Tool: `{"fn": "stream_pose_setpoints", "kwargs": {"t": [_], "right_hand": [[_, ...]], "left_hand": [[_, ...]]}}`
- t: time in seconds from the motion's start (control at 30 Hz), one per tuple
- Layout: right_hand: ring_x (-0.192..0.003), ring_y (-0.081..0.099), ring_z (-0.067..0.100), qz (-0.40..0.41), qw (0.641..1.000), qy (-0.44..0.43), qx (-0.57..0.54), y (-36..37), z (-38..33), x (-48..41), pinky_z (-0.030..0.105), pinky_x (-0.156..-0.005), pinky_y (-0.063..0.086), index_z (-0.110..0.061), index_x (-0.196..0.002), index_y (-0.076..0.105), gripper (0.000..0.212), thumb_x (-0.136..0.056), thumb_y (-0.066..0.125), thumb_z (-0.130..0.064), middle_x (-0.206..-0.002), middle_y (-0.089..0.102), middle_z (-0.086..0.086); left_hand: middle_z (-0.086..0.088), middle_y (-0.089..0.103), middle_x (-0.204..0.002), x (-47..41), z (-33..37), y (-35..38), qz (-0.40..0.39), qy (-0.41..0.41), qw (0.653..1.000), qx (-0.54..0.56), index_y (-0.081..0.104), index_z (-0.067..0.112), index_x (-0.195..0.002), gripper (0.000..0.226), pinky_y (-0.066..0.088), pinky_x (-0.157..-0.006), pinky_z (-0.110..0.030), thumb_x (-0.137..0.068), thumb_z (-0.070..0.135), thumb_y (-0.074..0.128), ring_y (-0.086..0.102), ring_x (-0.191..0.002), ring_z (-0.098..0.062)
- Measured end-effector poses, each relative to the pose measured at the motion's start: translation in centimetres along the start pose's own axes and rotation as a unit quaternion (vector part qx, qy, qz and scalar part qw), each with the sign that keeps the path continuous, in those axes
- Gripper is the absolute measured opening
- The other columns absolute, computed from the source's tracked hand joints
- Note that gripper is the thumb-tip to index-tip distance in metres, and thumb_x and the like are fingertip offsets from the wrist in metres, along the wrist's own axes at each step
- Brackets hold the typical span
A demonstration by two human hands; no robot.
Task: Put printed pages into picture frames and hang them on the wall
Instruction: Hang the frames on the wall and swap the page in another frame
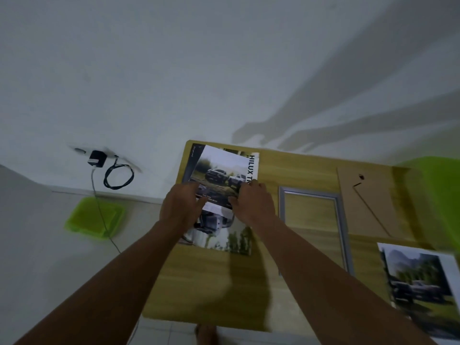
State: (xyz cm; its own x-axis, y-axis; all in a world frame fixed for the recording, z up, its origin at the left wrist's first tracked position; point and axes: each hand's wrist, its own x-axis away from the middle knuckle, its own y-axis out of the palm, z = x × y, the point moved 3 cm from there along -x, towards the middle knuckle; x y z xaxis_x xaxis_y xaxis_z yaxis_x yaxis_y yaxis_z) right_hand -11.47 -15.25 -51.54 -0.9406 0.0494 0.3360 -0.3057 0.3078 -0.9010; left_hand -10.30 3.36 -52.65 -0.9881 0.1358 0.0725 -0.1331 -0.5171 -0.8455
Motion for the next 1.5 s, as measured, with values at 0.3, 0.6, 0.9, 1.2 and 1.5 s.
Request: {"fn": "stream_pose_setpoints", "kwargs": {"t": [0.3,0.6,0.9,1.2,1.5], "right_hand": [[-0.123,0.042,0.033,0.058,0.993,0.093,-0.031,2.8,-2.0,-1.3,0.049,-0.098,0.044,-0.009,-0.123,0.056,0.051,-0.090,0.064,-0.048,-0.131,0.045,0.012],[-0.121,0.044,0.030,0.058,0.991,0.089,-0.082,3.1,-1.9,-0.9,0.049,-0.098,0.044,-0.015,-0.123,0.056,0.049,-0.086,0.070,-0.043,-0.126,0.047,0.007],[-0.120,0.042,0.032,0.041,0.972,0.148,-0.177,3.2,-1.8,-1.5,0.046,-0.094,0.047,-0.016,-0.118,0.060,0.043,-0.080,0.076,-0.026,-0.121,0.046,0.010],[-0.122,0.043,0.030,0.084,0.964,0.153,-0.201,3.7,-1.1,-1.9,0.049,-0.098,0.045,-0.017,-0.134,0.051,0.054,-0.087,0.071,-0.034,-0.126,0.046,0.008],[-0.119,0.056,0.024,0.131,0.928,0.131,-0.323,0.7,-1.9,-1.5,0.037,-0.094,0.049,-0.017,-0.129,0.061,0.056,-0.096,0.046,-0.060,-0.129,0.059,0.007]], "left_hand": [[-0.002,0.067,-0.103,-0.8,-1.5,1.6,0.007,-0.018,1.000,0.003,0.063,0.019,-0.091,0.032,0.056,-0.070,-0.043,-0.068,0.025,0.084,0.060,-0.095,-0.026],[-0.007,0.065,-0.107,-1.6,-1.2,1.4,0.043,-0.067,0.995,0.067,0.062,0.016,-0.107,0.040,0.056,-0.076,-0.038,-0.070,0.015,0.078,0.061,-0.096,-0.030],[0.000,0.066,-0.111,-1.5,-1.7,1.7,0.038,-0.052,0.995,0.072,0.060,0.024,-0.114,0.059,0.056,-0.078,-0.042,-0.060,0.023,0.085,0.061,-0.100,-0.028],[-0.008,0.064,-0.117,-2.6,-2.2,1.7,0.053,-0.068,0.988,0.131,0.058,0.015,-0.131,0.073,0.051,-0.090,-0.042,-0.063,0.010,0.085,0.058,-0.105,-0.029],[0.007,0.071,-0.093,-1.8,0.5,-2.0,0.067,-0.062,0.954,0.285,0.070,0.017,-0.110,0.035,0.058,-0.079,-0.024,-0.078,0.002,0.072,0.068,-0.083,-0.005]]}}
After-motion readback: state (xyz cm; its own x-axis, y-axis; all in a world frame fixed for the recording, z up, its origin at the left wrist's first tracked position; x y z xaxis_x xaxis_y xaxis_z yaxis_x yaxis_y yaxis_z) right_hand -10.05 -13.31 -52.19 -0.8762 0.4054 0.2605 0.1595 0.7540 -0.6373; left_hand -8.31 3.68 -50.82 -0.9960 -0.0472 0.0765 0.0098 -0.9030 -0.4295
